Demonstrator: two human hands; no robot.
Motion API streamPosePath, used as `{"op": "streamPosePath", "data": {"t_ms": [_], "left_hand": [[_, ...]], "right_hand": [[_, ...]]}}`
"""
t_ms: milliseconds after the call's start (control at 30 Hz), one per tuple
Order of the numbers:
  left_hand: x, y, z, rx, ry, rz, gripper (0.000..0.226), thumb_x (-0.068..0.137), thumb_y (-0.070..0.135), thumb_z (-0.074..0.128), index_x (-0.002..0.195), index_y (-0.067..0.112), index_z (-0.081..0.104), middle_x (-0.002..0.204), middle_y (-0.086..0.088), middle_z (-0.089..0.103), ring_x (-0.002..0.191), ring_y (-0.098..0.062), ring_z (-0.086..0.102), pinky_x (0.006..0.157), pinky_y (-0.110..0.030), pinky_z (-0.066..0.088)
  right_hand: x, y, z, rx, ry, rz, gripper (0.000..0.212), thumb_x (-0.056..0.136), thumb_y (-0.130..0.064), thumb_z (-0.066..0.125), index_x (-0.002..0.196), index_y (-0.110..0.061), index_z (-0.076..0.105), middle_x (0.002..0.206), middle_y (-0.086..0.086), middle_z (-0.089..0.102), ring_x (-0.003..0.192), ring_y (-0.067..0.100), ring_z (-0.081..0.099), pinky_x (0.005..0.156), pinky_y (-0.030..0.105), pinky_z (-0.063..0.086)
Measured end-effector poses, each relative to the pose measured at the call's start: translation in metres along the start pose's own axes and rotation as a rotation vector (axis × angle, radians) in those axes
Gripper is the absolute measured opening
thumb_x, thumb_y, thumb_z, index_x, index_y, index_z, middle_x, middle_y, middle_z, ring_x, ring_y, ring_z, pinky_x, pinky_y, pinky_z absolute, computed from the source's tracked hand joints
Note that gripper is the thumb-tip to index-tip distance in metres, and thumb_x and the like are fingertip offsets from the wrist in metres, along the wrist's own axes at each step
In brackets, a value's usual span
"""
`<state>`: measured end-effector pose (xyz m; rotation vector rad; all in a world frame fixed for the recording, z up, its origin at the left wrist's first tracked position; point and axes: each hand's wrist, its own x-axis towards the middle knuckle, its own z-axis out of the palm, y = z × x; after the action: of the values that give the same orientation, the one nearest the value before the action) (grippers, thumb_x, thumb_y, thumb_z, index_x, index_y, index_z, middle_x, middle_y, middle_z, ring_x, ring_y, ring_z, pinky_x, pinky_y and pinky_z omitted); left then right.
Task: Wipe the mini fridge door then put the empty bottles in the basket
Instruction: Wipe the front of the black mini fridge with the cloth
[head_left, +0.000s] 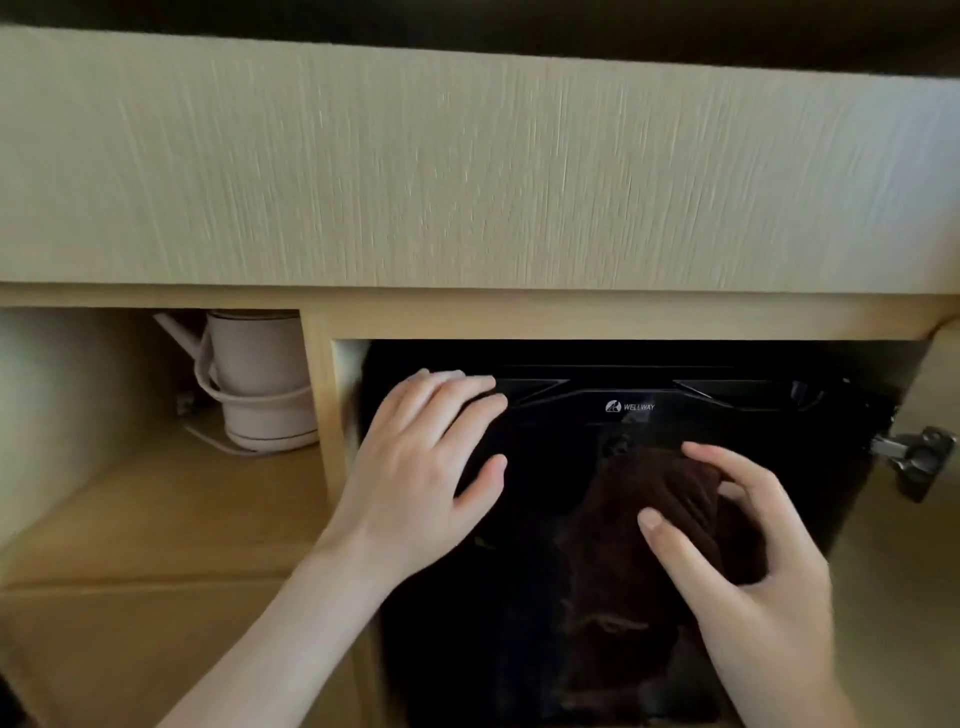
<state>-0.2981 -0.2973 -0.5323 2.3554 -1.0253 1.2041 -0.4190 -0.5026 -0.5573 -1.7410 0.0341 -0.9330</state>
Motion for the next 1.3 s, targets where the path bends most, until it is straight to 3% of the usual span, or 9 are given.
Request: {"op": "streamPosePath", "data": {"t_ms": [167,333,467,567,700,833,967,1133,1300], "left_hand": [[0.015,-0.016,0.016,0.113,0.003,-0.071,0.047,0.094,0.038,0.046,0.131,0.012,0.061,0.131,-0.002,0.061,0.126,-0.024,0.052,0.117,-0.051,0.028],[0.009,-0.026,0.028,0.068,0.031,-0.115,0.046,0.096,0.035,0.043,0.134,0.014,0.058,0.134,-0.001,0.057,0.128,-0.024,0.048,0.114,-0.051,0.032],[0.003,-0.032,0.032,0.033,0.082,-0.101,0.047,0.096,0.033,0.044,0.138,0.013,0.055,0.136,-0.003,0.055,0.128,-0.026,0.045,0.111,-0.047,0.037],[-0.002,-0.030,0.036,0.048,0.120,-0.078,0.047,0.096,0.028,0.047,0.140,0.010,0.054,0.136,-0.006,0.054,0.130,-0.027,0.042,0.112,-0.043,0.035],[-0.004,-0.029,0.038,0.050,0.126,-0.071,0.048,0.096,0.026,0.051,0.141,0.009,0.052,0.138,-0.007,0.052,0.134,-0.027,0.038,0.114,-0.035,0.029],[-0.010,-0.030,0.038,0.060,0.093,-0.029,0.048,0.095,0.025,0.054,0.141,0.012,0.052,0.146,-0.006,0.047,0.141,-0.028,0.031,0.115,-0.053,0.031],[-0.016,-0.034,0.036,0.033,0.078,-0.001,0.046,0.097,0.021,0.056,0.141,0.012,0.051,0.149,-0.005,0.045,0.145,-0.026,0.027,0.114,-0.056,0.032],[-0.016,-0.033,0.036,0.004,0.101,-0.007,0.044,0.096,0.022,0.057,0.140,0.013,0.053,0.147,-0.003,0.046,0.144,-0.025,0.028,0.116,-0.051,0.032],[-0.016,-0.030,0.034,-0.011,0.095,-0.026,0.043,0.097,0.019,0.059,0.139,0.013,0.054,0.147,-0.002,0.046,0.143,-0.024,0.029,0.116,-0.050,0.031]], "right_hand": [[0.036,0.020,0.035,0.085,0.114,-0.232,0.043,0.081,-0.010,0.080,0.116,-0.025,0.060,0.099,-0.013,0.065,0.096,0.009,0.066,0.085,0.019,0.053],[0.047,0.042,0.059,-0.151,0.256,-0.491,0.048,0.080,-0.034,0.074,0.122,-0.015,0.061,0.107,-0.001,0.056,0.102,0.005,0.058,0.088,0.011,0.045],[0.057,0.053,0.059,-0.321,0.390,-0.614,0.050,0.078,-0.039,0.079,0.115,-0.009,0.068,0.115,0.004,0.046,0.103,0.022,0.053,0.091,0.026,0.048],[0.060,0.063,0.060,-0.302,0.366,-0.700,0.048,0.082,-0.032,0.078,0.115,0.001,0.066,0.120,0.013,0.055,0.113,0.026,0.055,0.100,0.030,0.047],[0.050,0.077,0.080,-0.280,0.334,-0.711,0.047,0.083,-0.026,0.079,0.117,0.001,0.063,0.120,0.015,0.058,0.115,0.025,0.056,0.100,0.034,0.049],[0.034,0.092,0.110,-0.308,0.320,-0.740,0.048,0.078,-0.029,0.084,0.114,-0.008,0.060,0.115,0.009,0.056,0.107,0.021,0.053,0.093,0.030,0.048],[0.025,0.105,0.112,-0.252,0.218,-0.748,0.047,0.078,-0.024,0.086,0.114,-0.007,0.061,0.111,0.012,0.056,0.105,0.020,0.056,0.094,0.027,0.048],[0.045,0.093,0.088,-0.184,0.426,-0.653,0.039,0.072,-0.009,0.088,0.100,0.005,0.066,0.101,0.016,0.053,0.099,0.009,0.051,0.090,0.018,0.046],[0.041,0.093,0.109,-0.177,0.463,-0.676,0.039,0.074,-0.016,0.087,0.103,0.000,0.065,0.105,0.011,0.050,0.098,0.023,0.058,0.085,0.038,0.055]]}}
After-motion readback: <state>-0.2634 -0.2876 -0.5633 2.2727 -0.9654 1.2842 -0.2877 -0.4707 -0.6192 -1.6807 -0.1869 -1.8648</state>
